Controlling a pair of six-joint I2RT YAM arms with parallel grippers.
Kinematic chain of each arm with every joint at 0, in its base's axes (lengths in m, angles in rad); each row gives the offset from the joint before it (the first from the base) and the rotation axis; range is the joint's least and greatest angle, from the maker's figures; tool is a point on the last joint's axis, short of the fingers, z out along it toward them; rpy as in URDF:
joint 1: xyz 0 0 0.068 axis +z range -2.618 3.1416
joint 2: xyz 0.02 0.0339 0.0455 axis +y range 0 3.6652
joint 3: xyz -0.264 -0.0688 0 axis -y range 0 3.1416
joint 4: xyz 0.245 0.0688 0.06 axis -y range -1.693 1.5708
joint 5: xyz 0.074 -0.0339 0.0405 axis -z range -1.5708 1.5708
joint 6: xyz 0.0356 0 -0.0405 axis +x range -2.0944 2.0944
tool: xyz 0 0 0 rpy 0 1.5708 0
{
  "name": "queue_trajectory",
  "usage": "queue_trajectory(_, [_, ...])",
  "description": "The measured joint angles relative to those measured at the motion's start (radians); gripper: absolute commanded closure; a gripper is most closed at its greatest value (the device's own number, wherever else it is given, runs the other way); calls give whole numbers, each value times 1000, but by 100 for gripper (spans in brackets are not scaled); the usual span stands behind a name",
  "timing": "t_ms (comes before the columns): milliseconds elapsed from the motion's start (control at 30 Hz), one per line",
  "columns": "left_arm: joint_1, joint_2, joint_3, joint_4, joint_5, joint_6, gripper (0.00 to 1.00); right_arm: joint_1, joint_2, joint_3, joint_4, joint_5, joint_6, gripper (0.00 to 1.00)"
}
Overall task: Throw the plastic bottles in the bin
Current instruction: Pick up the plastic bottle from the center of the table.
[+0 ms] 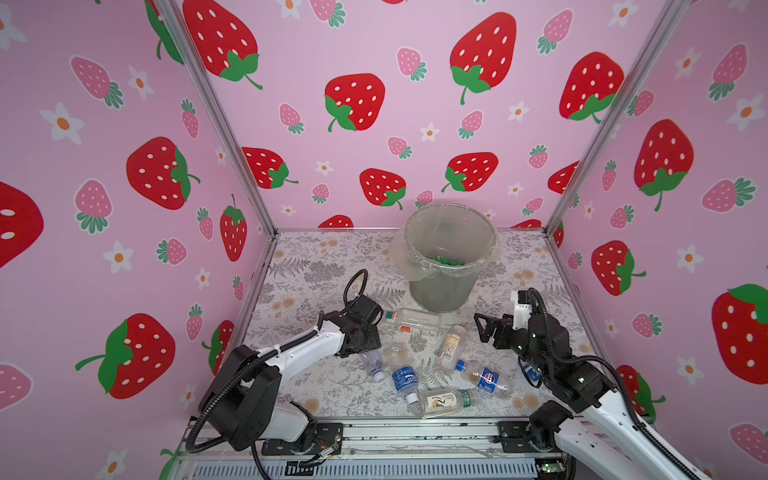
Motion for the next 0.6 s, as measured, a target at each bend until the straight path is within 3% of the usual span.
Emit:
queue_trajectory(167, [-5,20,0,1,-17,-1,36,0,-13,-3,-5,0,0,1])
queue_trajectory(600, [-10,26,0,-5,-41,3,46,0,-18,-3,-6,0,1,1])
